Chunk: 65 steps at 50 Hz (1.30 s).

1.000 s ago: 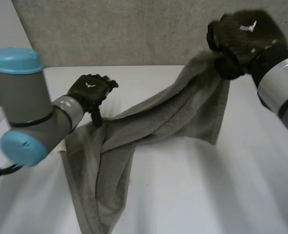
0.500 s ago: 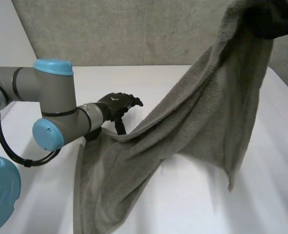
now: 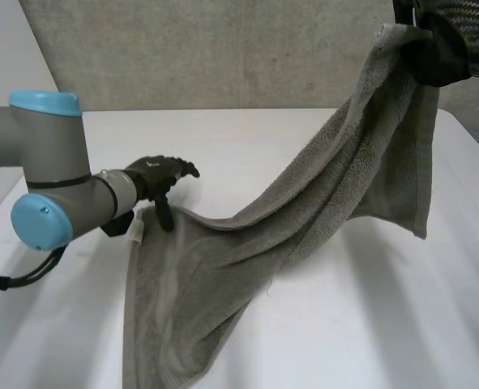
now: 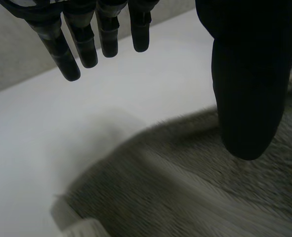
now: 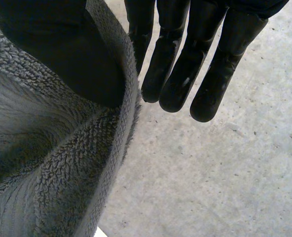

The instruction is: Fold the towel.

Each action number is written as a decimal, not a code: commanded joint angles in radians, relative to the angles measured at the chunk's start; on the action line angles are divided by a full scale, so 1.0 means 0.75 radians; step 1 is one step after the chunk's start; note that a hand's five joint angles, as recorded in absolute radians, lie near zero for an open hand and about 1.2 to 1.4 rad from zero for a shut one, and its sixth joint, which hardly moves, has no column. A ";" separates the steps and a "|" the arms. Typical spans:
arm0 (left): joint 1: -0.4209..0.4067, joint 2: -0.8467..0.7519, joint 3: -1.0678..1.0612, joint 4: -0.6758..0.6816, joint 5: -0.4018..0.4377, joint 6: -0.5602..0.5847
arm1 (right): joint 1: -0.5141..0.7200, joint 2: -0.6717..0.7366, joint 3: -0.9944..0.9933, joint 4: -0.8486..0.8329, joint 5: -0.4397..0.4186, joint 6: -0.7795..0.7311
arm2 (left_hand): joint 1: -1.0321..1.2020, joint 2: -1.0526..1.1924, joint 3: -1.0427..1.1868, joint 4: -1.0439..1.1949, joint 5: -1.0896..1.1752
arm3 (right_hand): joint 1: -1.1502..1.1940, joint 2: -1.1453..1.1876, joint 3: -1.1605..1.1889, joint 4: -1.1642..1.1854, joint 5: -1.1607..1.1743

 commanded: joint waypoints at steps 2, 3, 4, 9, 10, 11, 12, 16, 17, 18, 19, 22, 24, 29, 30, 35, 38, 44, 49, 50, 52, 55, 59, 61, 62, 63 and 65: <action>-0.030 -0.089 0.012 0.012 0.001 0.003 | 0.000 -0.005 -0.008 -0.001 0.013 0.002 | 0.074 0.072 0.073 0.071 0.072 | 0.570 0.290 0.278 0.271 0.333; -0.044 -0.116 0.038 0.014 -0.001 0.005 | 0.000 -0.007 -0.014 -0.001 0.017 0.002 | 0.116 0.115 0.116 0.114 0.114 | 0.570 0.290 0.278 0.271 0.333; -0.060 -0.142 0.067 0.017 -0.003 0.005 | -0.004 -0.007 -0.018 -0.001 0.019 0.004 | 0.190 0.189 0.190 0.188 0.188 | 0.570 0.290 0.278 0.271 0.333; -0.081 -0.210 0.155 0.063 -0.009 0.005 | -0.017 -0.007 -0.030 -0.003 0.021 0.002 | 0.780 0.779 0.779 0.778 0.778 | 0.570 0.290 0.278 0.271 0.333; -0.081 -0.210 0.155 0.064 -0.009 0.005 | -0.017 -0.007 -0.030 -0.003 0.021 0.002 | 0.782 0.781 0.781 0.780 0.780 | 0.570 0.290 0.278 0.271 0.333; -0.081 -0.224 0.179 0.096 -0.011 0.005 | -0.019 -0.007 -0.034 -0.003 0.025 0.004 | 0.929 0.928 0.929 0.927 0.927 | 0.570 0.290 0.278 0.271 0.333; -0.081 -0.239 0.196 0.131 -0.009 0.007 | -0.021 -0.007 -0.038 -0.003 0.025 0.004 | 1.036 1.034 1.035 1.033 1.033 | 0.570 0.290 0.278 0.271 0.333; -0.081 -0.273 0.220 0.186 -0.013 0.009 | -0.021 0.001 -0.073 -0.003 0.033 0.010 | 1.227 1.226 1.226 1.225 1.225 | 0.570 0.290 0.278 0.271 0.333; -0.081 -0.282 0.232 0.198 -0.013 0.011 | -0.021 0.003 -0.089 -0.005 0.039 0.012 | 1.461 1.460 1.460 1.458 1.459 | 0.570 0.290 0.278 0.271 0.333; -0.081 -0.282 0.233 0.199 -0.013 0.011 | -0.021 0.003 -0.090 -0.005 0.039 0.012 | 1.463 1.462 1.463 1.461 1.461 | 0.570 0.290 0.278 0.271 0.333; -0.081 -0.284 0.241 0.205 -0.009 0.011 | -0.021 0.007 -0.110 -0.005 0.050 0.012 | 1.536 1.535 1.536 1.534 1.534 | 0.570 0.290 0.278 0.271 0.333; -0.081 -0.280 0.287 0.211 -0.011 0.011 | -0.019 0.040 -0.149 -0.005 0.068 0.010 | 1.537 1.536 1.536 1.535 1.535 | 0.570 0.290 0.278 0.271 0.333; -0.079 -0.276 0.336 0.217 -0.015 0.011 | -0.017 0.074 -0.169 -0.009 0.076 0.004 | 1.537 1.536 1.536 1.535 1.535 | 0.570 0.290 0.278 0.271 0.333; -0.061 -0.243 0.574 0.309 -0.079 0.005 | -0.019 0.216 -0.247 -0.083 0.084 0.008 | 1.537 1.536 1.536 1.535 1.535 | 0.570 0.290 0.278 0.271 0.333; -0.050 -0.214 0.665 0.362 -0.138 -0.001 | -0.021 0.270 -0.280 -0.135 0.099 0.010 | 1.537 1.536 1.536 1.535 1.535 | 0.570 0.290 0.278 0.271 0.333; 0.031 -0.093 0.867 0.587 -0.312 -0.007 | -0.019 0.445 -0.427 -0.393 0.213 0.002 | 1.537 1.536 1.536 1.535 1.535 | 0.570 0.290 0.278 0.271 0.333; 0.048 0.012 0.885 0.697 -0.345 -0.011 | -0.002 0.527 -0.513 -0.600 0.260 -0.002 | 1.537 1.536 1.536 1.535 1.535 | 0.570 0.290 0.278 0.271 0.333; 0.044 0.150 0.704 0.718 -0.351 -0.058 | -0.012 0.631 -0.578 -0.839 0.254 -0.002 | 1.537 1.536 1.536 1.535 1.535 | 0.570 0.290 0.278 0.271 0.333; 0.062 0.248 0.420 0.706 -0.343 -0.062 | -0.021 0.660 -0.530 -0.799 0.163 0.000 | 1.537 1.536 1.536 1.535 1.535 | 0.570 0.290 0.278 0.271 0.333; 0.068 0.270 0.313 0.702 -0.343 -0.060 | -0.025 0.670 -0.497 -0.762 0.105 0.002 | 1.537 1.536 1.536 1.535 1.535 | 0.570 0.290 0.278 0.271 0.333; 0.074 0.289 0.205 0.698 -0.341 -0.054 | -0.031 0.676 -0.452 -0.715 0.042 0.010 | 1.537 1.536 1.536 1.535 1.535 | 0.570 0.290 0.278 0.271 0.333; 0.085 0.317 -0.016 0.690 -0.339 -0.036 | -0.070 0.688 -0.354 -0.603 -0.105 0.000 | 1.537 1.536 1.536 1.535 1.535 | 0.570 0.290 0.278 0.271 0.333; 0.083 0.334 -0.242 0.671 -0.335 0.018 | -0.108 0.747 -0.207 -0.427 -0.228 -0.004 | 1.537 1.536 1.536 1.535 1.535 | 0.570 0.290 0.278 0.271 0.333; 0.085 0.332 -0.441 0.669 -0.333 0.095 | -0.121 0.774 -0.166 -0.382 -0.229 -0.018 | 1.537 1.536 1.536 1.535 1.535 | 0.570 0.290 0.278 0.271 0.333; 0.085 0.332 -0.442 0.669 -0.333 0.095 | -0.121 0.774 -0.165 -0.381 -0.229 -0.018 | 1.537 1.536 1.536 1.535 1.535 | 0.570 0.290 0.278 0.271 0.333; 0.081 0.328 -0.525 0.671 -0.328 0.140 | -0.139 0.802 -0.125 -0.335 -0.229 -0.049 | 1.537 1.536 1.536 1.535 1.535 | 0.570 0.290 0.278 0.271 0.333; 0.070 0.320 -0.600 0.673 -0.328 0.193 | -0.156 0.829 -0.088 -0.285 -0.229 -0.096 | 1.537 1.536 1.536 1.535 1.535 | 0.570 0.290 0.278 0.271 0.333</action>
